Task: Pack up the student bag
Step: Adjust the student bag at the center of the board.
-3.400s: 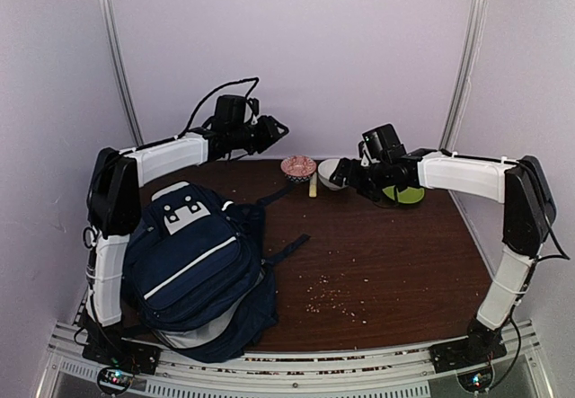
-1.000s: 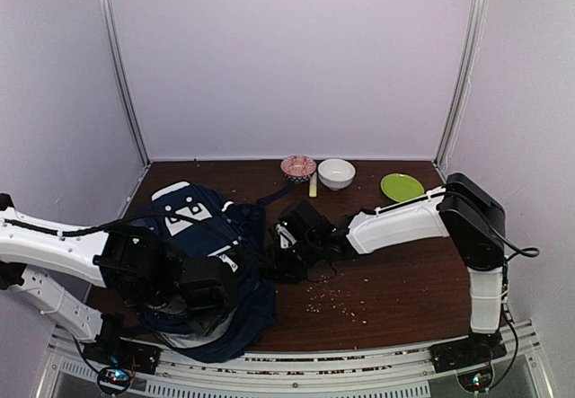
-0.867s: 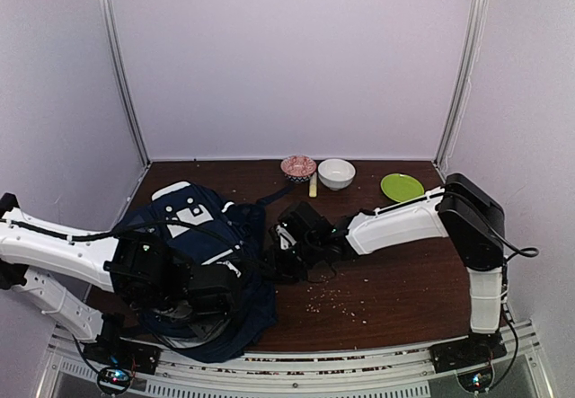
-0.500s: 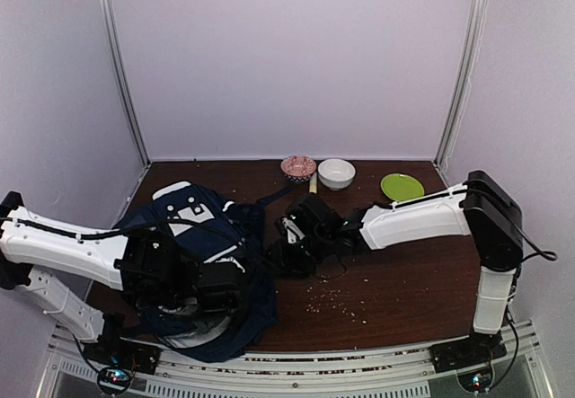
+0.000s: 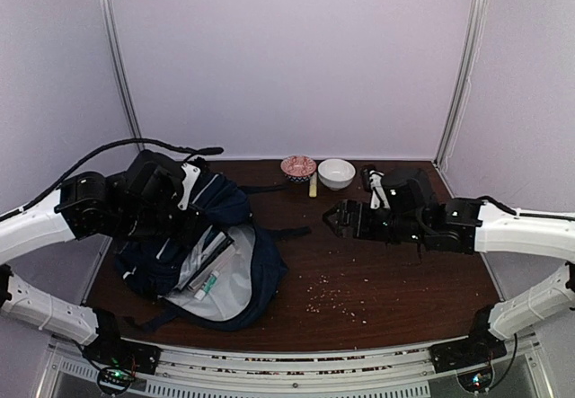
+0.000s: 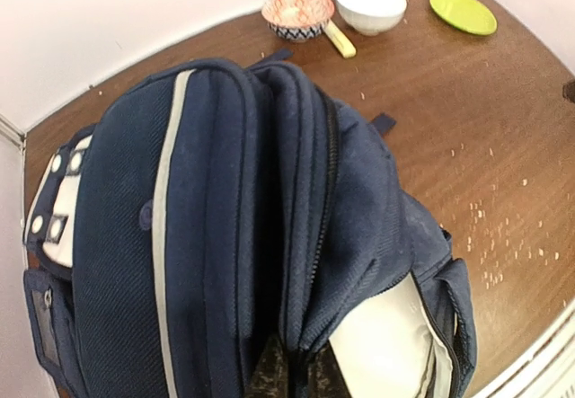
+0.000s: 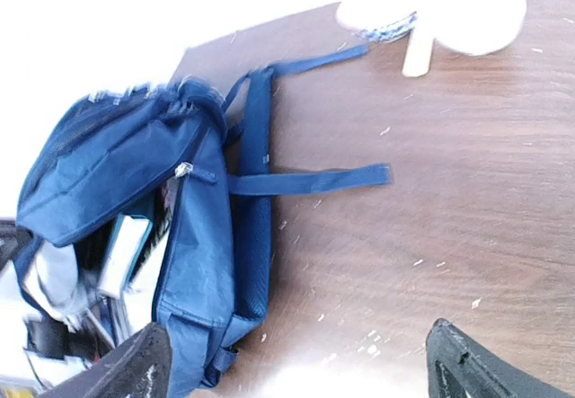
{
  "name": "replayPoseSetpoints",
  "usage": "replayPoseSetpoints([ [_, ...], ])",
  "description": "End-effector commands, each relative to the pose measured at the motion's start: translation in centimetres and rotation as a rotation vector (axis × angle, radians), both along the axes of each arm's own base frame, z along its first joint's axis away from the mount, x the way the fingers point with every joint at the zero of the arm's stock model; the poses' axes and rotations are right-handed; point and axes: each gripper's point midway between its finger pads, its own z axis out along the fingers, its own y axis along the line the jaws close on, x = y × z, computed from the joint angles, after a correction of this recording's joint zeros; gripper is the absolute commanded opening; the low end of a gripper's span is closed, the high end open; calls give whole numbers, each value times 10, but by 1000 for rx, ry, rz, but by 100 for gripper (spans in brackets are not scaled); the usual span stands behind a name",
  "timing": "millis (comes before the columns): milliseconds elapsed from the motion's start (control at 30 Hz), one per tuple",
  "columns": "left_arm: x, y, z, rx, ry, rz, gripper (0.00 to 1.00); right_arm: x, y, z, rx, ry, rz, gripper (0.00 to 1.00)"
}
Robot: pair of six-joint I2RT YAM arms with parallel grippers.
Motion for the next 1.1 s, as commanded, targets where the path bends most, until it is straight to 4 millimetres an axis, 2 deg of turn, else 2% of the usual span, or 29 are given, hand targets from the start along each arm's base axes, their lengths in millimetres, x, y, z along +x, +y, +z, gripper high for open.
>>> replayPoseSetpoints([
  [0,44,-38,37,-143,-156,-67,0,22,-18,-11,156,12,-20,99],
  [100,66,-60,43,-164,-174,-95,0,31,-16,-22,108,12,-37,100],
  [200,93,-71,26,-198,-131,-102,0,57,-13,-20,42,-7,-108,99],
  [267,106,-72,11,-209,-96,-92,0,80,-11,-26,-55,-6,-169,96],
  [300,108,-73,5,-210,-88,-95,0,93,-10,-30,-113,5,-208,94],
  [333,109,-74,-1,-206,-87,-103,0,102,-9,-43,-182,42,-228,93],
  [400,112,-75,-11,-206,-89,-109,0,124,7,-56,-256,92,-236,91],
  [500,120,-75,-35,-211,-68,-92,0,150,30,-90,-368,187,-234,90],
  [533,123,-71,-47,-213,-51,-79,0,158,36,-107,-407,220,-238,90],
  [567,127,-70,-53,-224,-50,-67,0,165,41,-113,-424,228,-240,90],
  [700,139,-60,-80,-262,-24,-10,0,190,52,-120,-454,226,-273,88],
  [800,144,-52,-95,-273,4,29,0,204,51,-124,-485,235,-302,87],
  [967,146,-40,-109,-267,15,73,0,220,41,-139,-506,287,-325,82],
  [1067,144,-41,-111,-281,16,64,0,231,37,-147,-472,320,-331,77],
])
